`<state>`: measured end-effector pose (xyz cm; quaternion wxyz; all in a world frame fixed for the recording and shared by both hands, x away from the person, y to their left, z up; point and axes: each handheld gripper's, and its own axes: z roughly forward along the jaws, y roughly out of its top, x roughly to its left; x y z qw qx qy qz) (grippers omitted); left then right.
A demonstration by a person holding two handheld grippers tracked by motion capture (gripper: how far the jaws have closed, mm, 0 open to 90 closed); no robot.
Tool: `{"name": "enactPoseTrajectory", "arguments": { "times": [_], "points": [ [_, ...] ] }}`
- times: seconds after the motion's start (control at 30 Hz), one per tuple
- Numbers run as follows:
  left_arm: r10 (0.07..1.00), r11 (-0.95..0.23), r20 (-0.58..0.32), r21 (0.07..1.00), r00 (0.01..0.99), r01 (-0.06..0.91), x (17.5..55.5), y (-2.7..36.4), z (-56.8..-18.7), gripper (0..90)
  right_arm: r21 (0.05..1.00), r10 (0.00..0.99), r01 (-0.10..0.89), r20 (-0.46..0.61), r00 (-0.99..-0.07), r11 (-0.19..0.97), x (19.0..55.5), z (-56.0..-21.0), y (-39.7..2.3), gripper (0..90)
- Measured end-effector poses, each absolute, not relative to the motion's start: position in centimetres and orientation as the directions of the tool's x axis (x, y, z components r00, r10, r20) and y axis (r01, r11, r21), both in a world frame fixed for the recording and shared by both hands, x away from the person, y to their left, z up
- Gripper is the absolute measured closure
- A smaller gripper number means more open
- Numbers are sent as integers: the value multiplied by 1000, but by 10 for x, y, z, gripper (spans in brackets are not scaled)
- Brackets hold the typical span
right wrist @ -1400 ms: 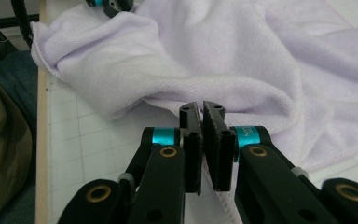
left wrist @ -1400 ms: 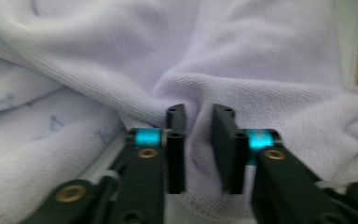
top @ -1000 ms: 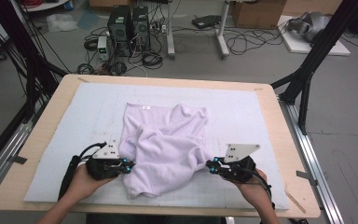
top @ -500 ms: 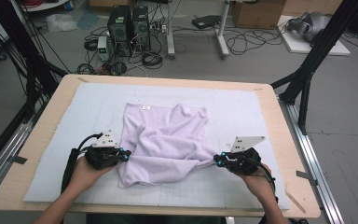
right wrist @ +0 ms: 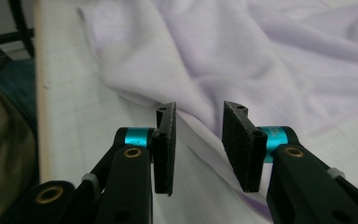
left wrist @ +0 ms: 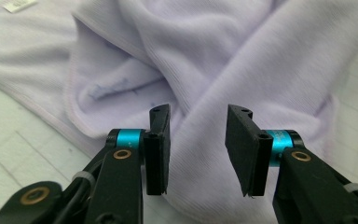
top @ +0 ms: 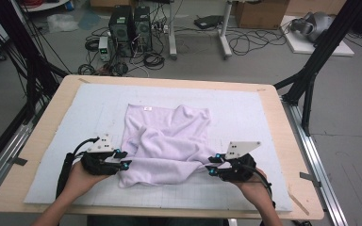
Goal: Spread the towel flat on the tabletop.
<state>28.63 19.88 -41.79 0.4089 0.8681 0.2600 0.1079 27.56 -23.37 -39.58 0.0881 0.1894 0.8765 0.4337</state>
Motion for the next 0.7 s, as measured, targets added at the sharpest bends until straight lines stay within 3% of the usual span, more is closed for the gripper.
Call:
{"name": "enactPoseTrajectory", "arguments": {
  "times": [0.17, 0.3, 0.53, 0.7],
  "points": [
    [547, -557, -24, 736, 837, 385, 290, 197, -431, 589, 782, 368, 235, 9, -930, 577, 277, -404, -207, 568],
    [534, -584, -18, 715, 845, 384, 293, 190, -437, 722, 768, 338, 215, -2, -941, 603, 285, -412, -185, 562],
    [523, -597, -1, 713, 852, 367, 289, 186, -436, 852, 760, 282, 185, 2, -960, 623, 289, -419, -175, 839],
    [514, -581, -4, 734, 858, 351, 276, 191, -428, 860, 775, 268, 189, 27, -963, 603, 277, -413, -184, 862]
  ]
}}
